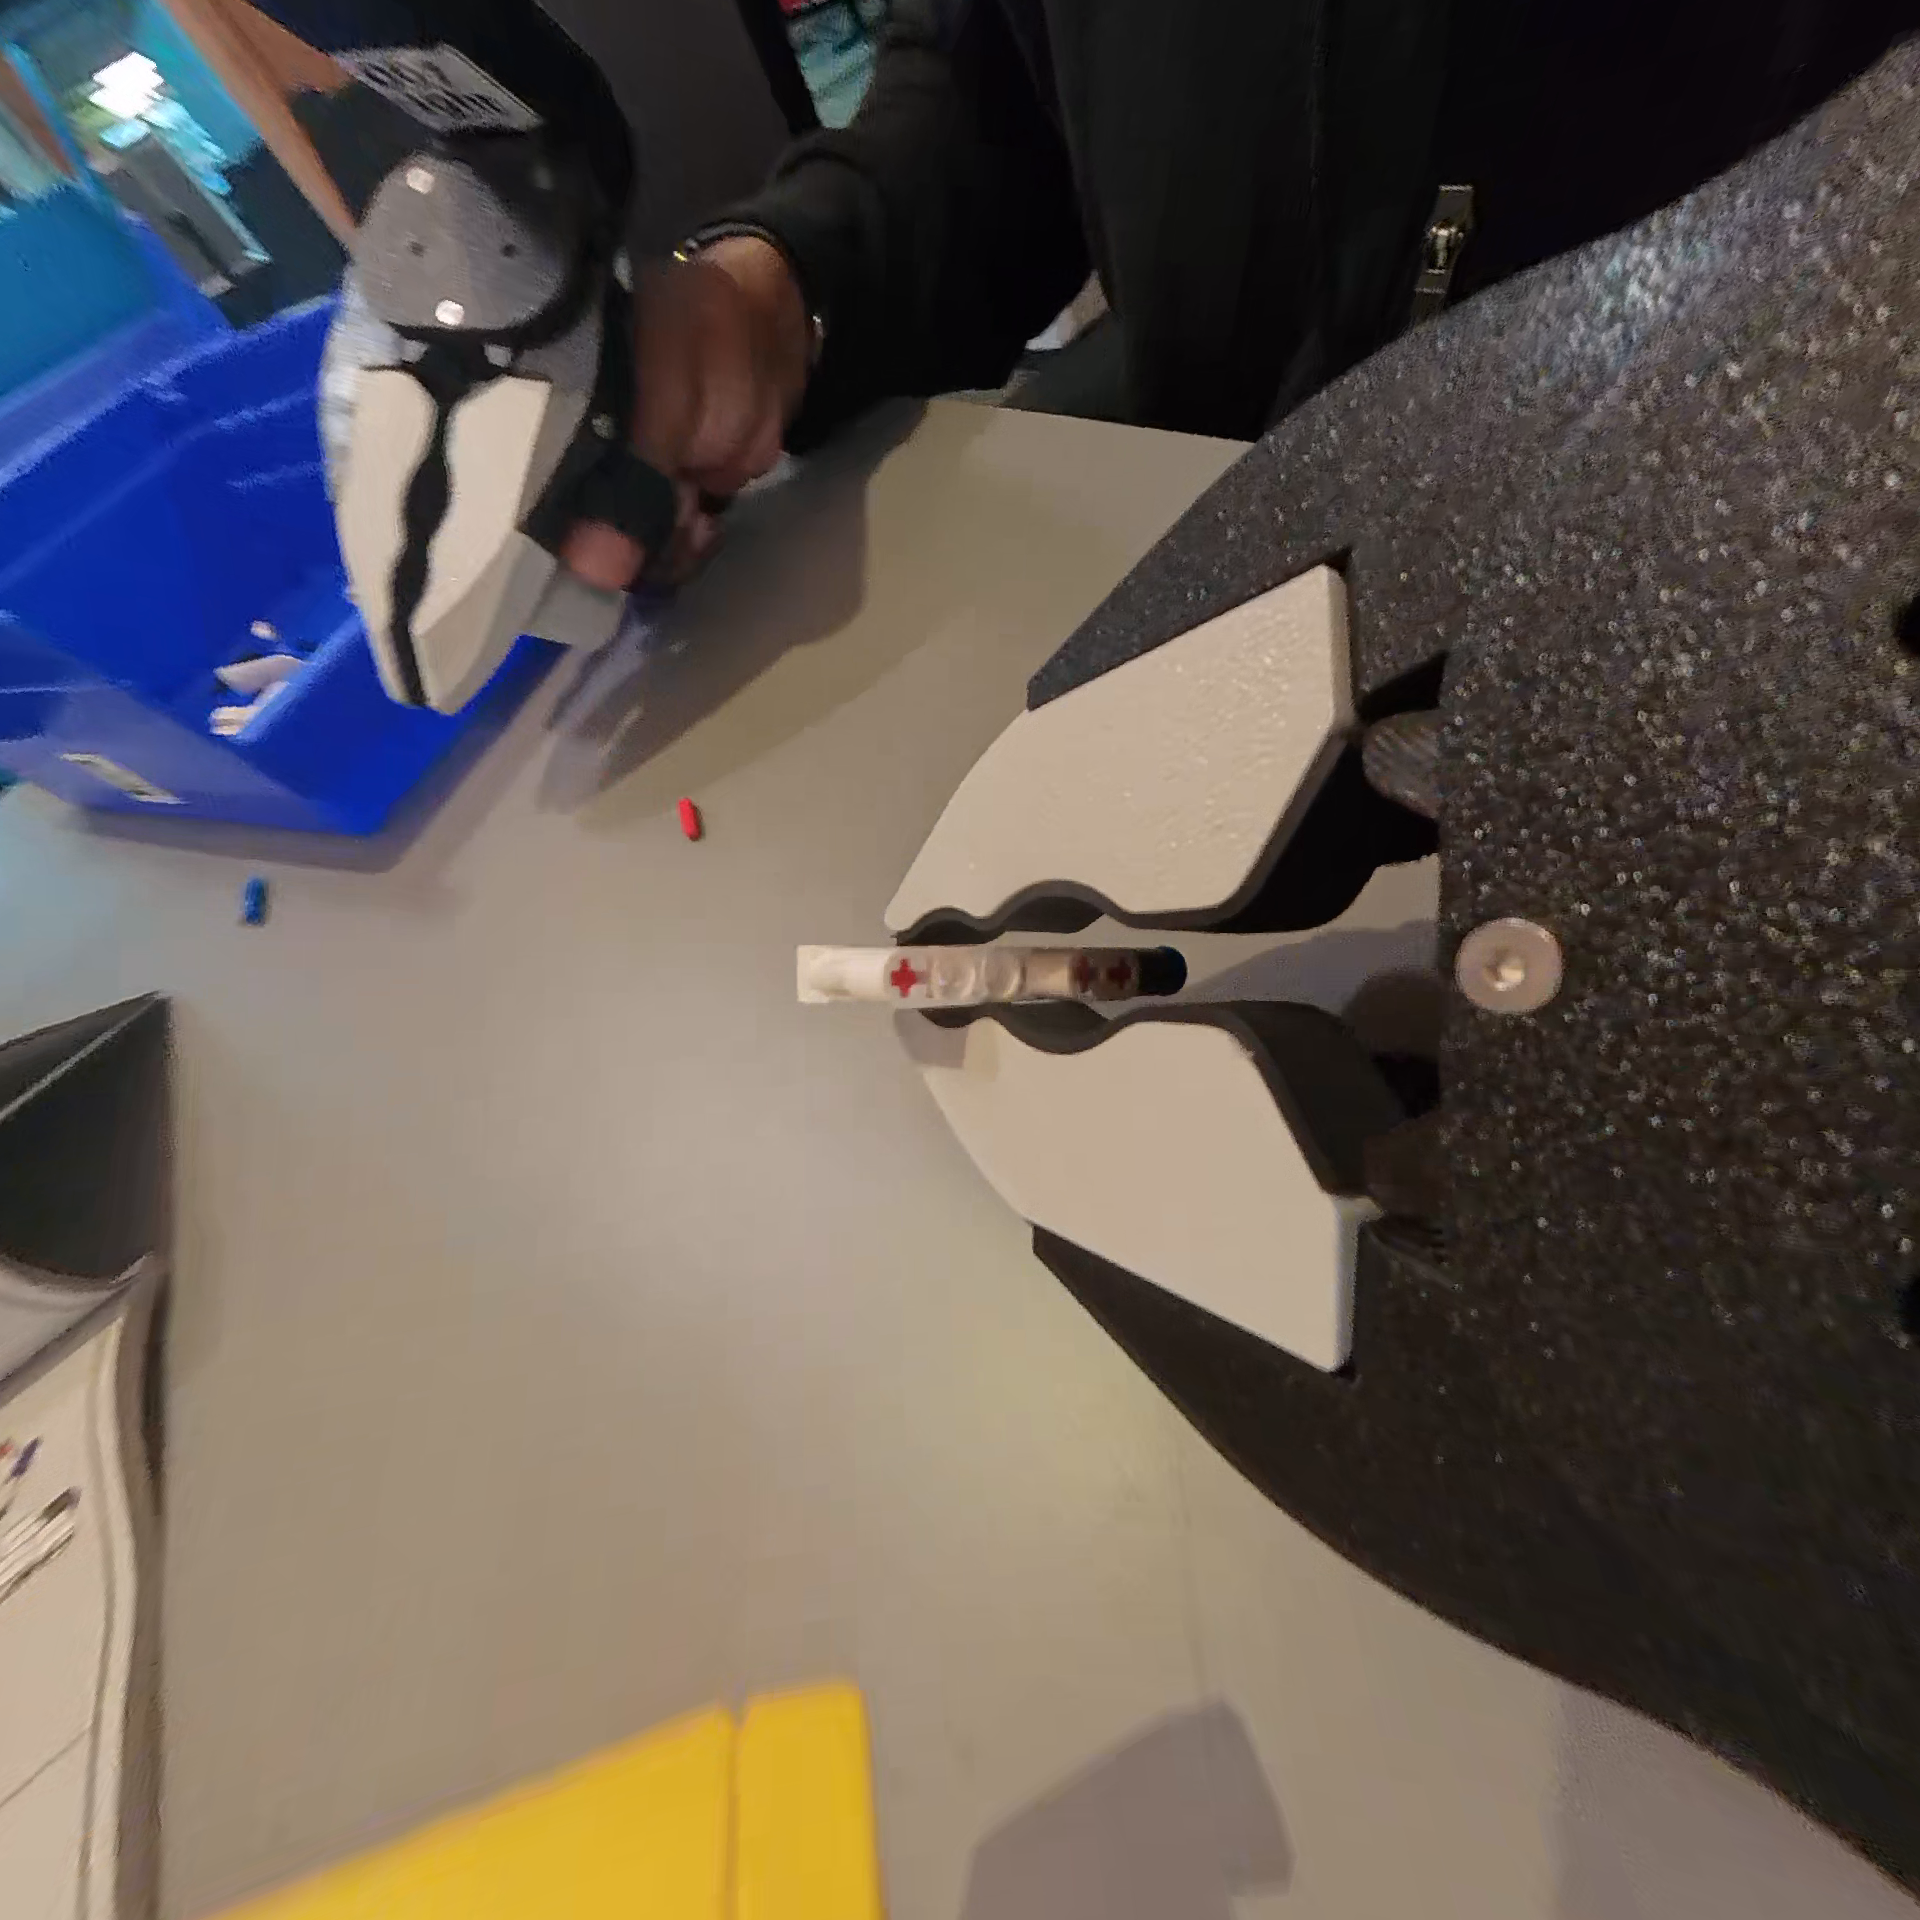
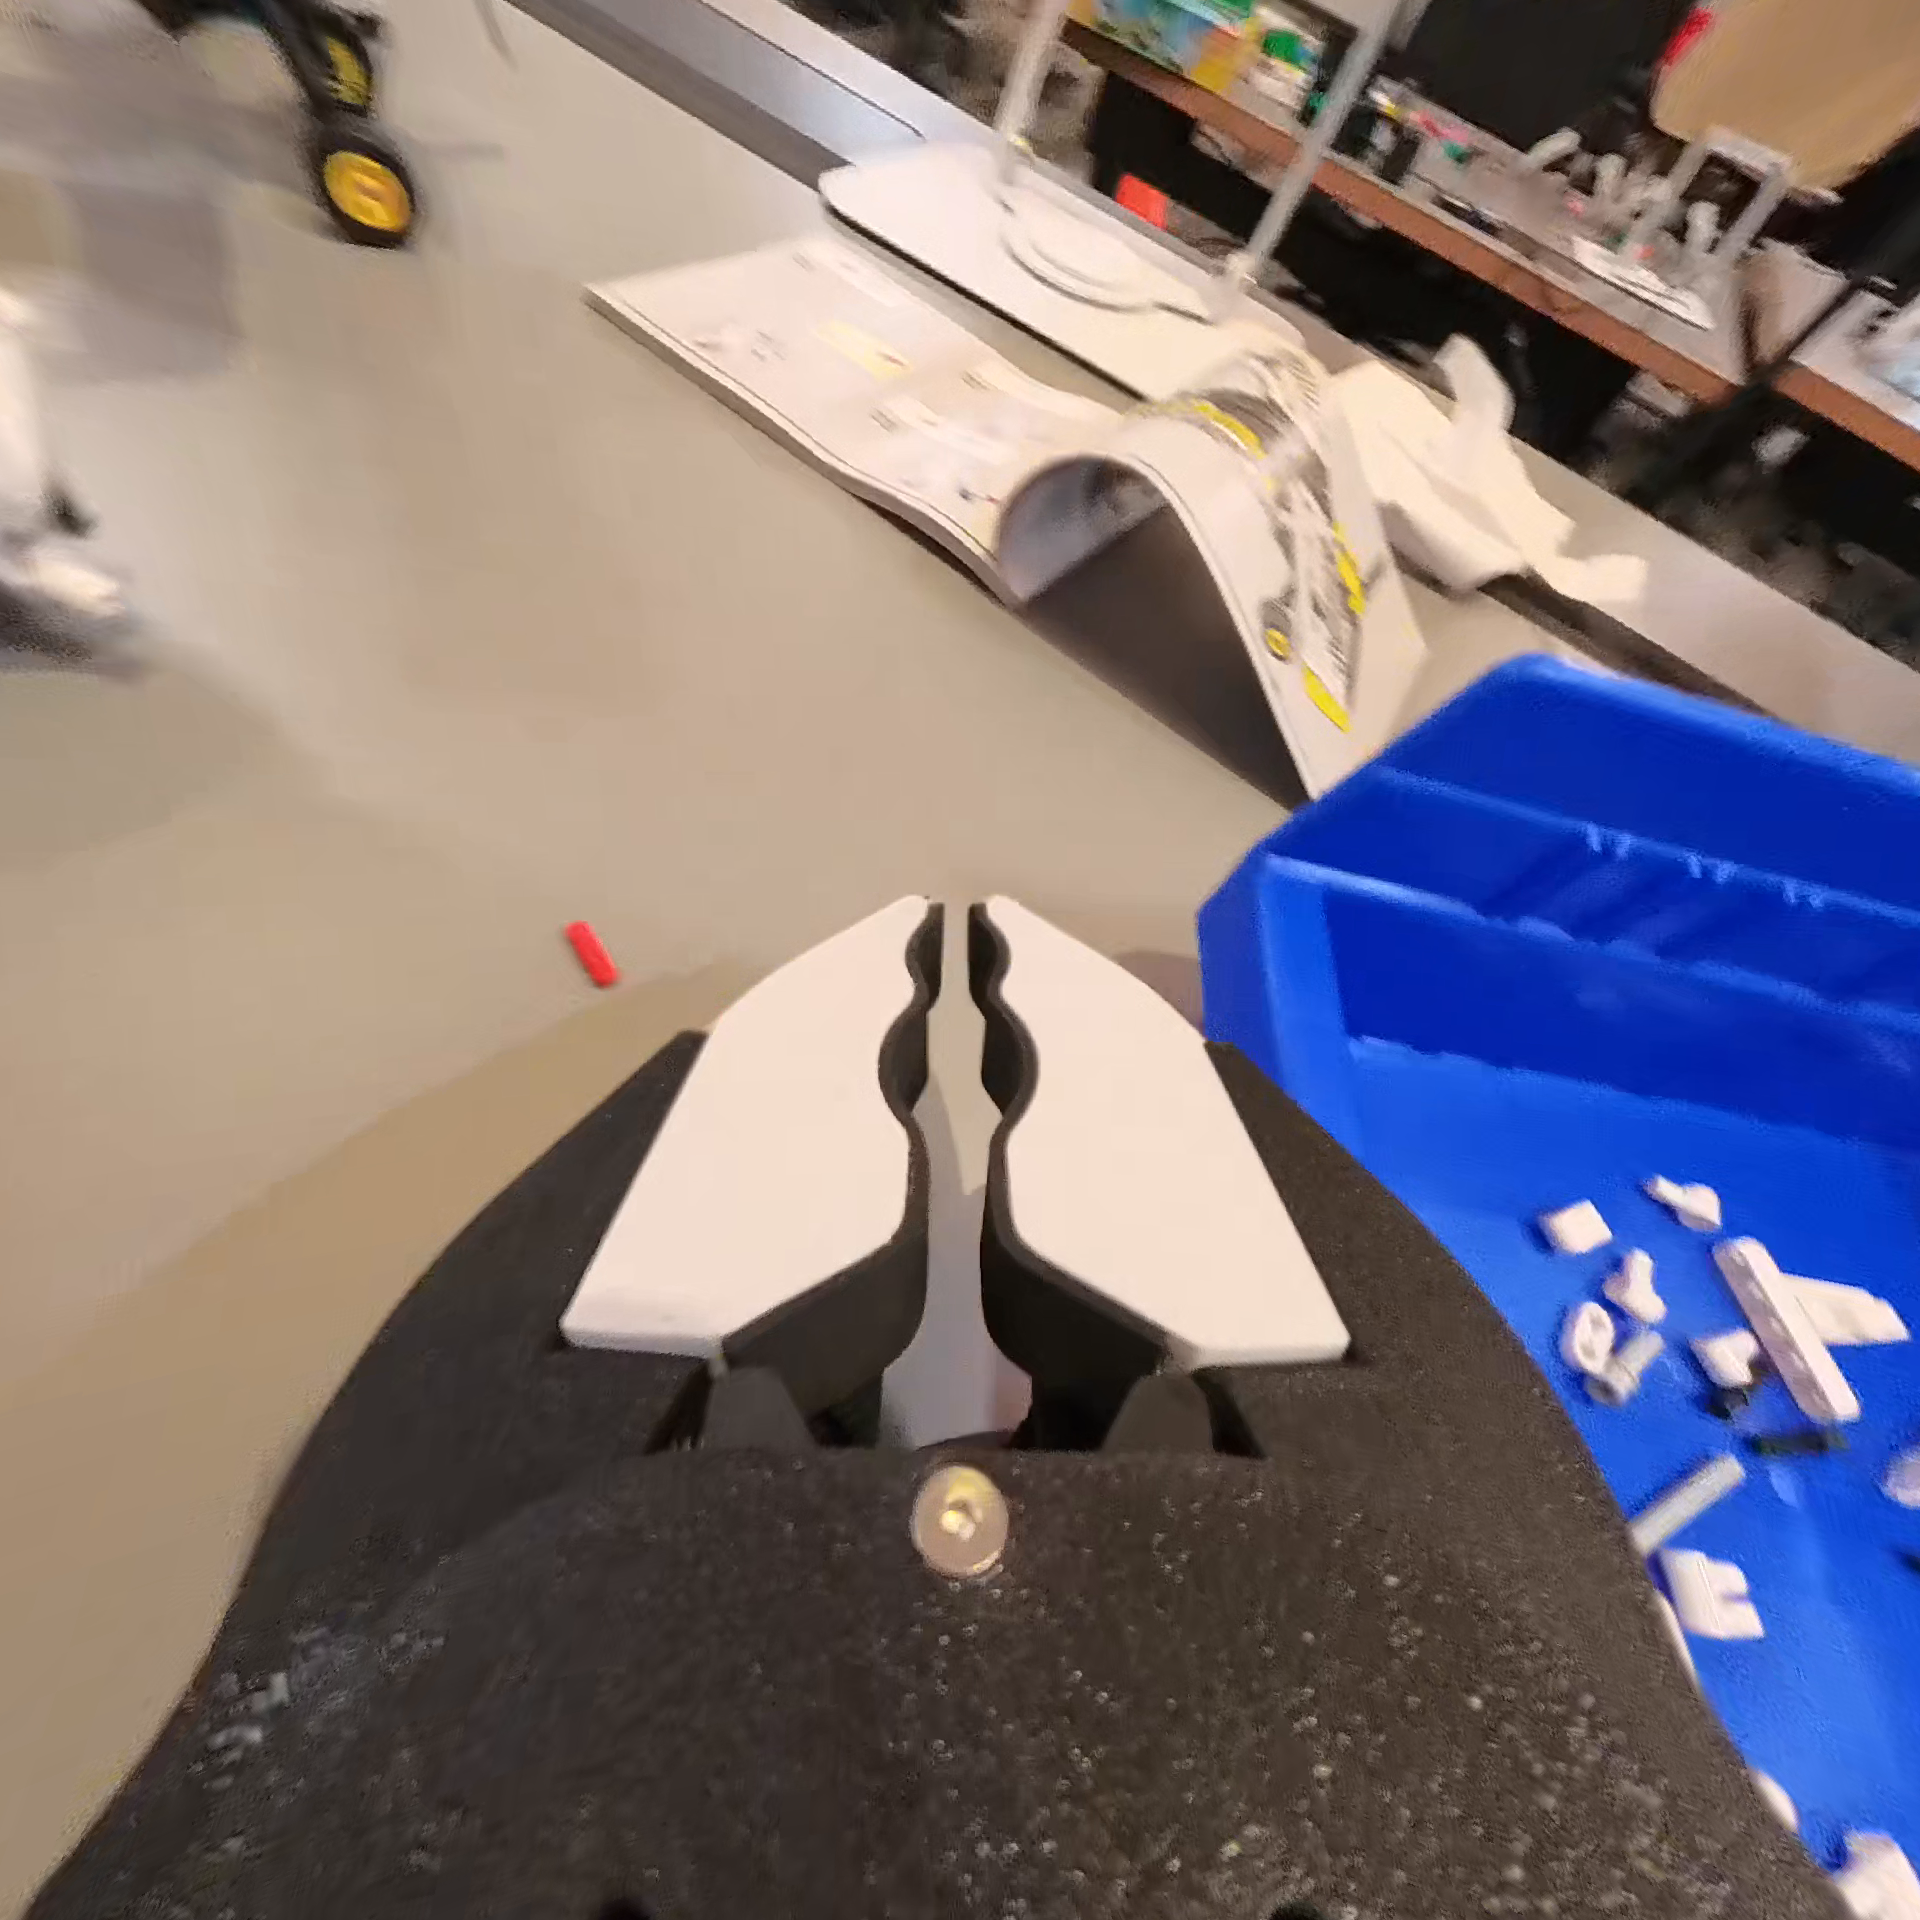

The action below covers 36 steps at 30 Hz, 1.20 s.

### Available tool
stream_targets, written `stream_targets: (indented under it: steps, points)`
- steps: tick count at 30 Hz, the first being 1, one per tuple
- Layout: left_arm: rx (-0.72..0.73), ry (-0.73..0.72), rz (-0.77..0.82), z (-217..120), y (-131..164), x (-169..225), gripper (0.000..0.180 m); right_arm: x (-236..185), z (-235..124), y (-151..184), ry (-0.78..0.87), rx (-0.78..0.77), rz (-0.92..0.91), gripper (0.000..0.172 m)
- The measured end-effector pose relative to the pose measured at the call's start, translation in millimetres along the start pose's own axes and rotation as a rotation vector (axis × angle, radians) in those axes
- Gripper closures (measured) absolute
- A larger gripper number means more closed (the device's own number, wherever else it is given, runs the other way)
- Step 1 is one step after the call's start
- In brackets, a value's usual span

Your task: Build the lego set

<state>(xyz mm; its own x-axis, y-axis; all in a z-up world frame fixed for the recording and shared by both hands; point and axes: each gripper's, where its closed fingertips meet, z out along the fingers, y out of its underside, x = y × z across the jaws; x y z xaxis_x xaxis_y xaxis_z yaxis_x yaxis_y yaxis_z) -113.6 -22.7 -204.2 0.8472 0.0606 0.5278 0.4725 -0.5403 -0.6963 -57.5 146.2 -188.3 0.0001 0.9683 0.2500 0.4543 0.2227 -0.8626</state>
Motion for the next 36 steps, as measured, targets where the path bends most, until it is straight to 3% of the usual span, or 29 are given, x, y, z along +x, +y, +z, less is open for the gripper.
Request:
stream_targets:
  steps: [7,11,20,23,28,32,36]
  points:
    - [-0.102,-0.085,0.113,17.0,6.5,1.2,0.159,2.1,3.7,4.6,0.008,-0.039,0.01,0.161]
    - [-0.055,-0.18,0.18,12.9,-4.8,-7.1,0.147,-1.0,-0.2,0.8,-0.004,-0.005,-0.007,0.161]
    - [0.11,-0.139,0.351,7.2,-75.4,33.7,0.147,-8.5,-9.1,1.3,-0.021,0.021,-0.064,0.161]
    - [0.096,-0.124,0.464,36.4,-99.9,51.9,0.147,-9.8,-9.9,1.5,-0.019,0.023,-0.081,0.161]
    - [-0.014,-0.098,0.618,119.6,-131.9,59.6,0.147,-12.8,-12.5,1.9,-0.036,0.029,-0.09,0.161]
    - [-0.158,-0.083,0.693,184.8,-150.8,42.9,0.147,-15.8,-15.1,1.0,-0.056,0.044,-0.097,0.161]
    - [-0.31,-0.111,0.744,227.7,-158.1,8.3,0.151,-18.3,-19.0,0.1,-0.079,0.061,-0.092,0.161]
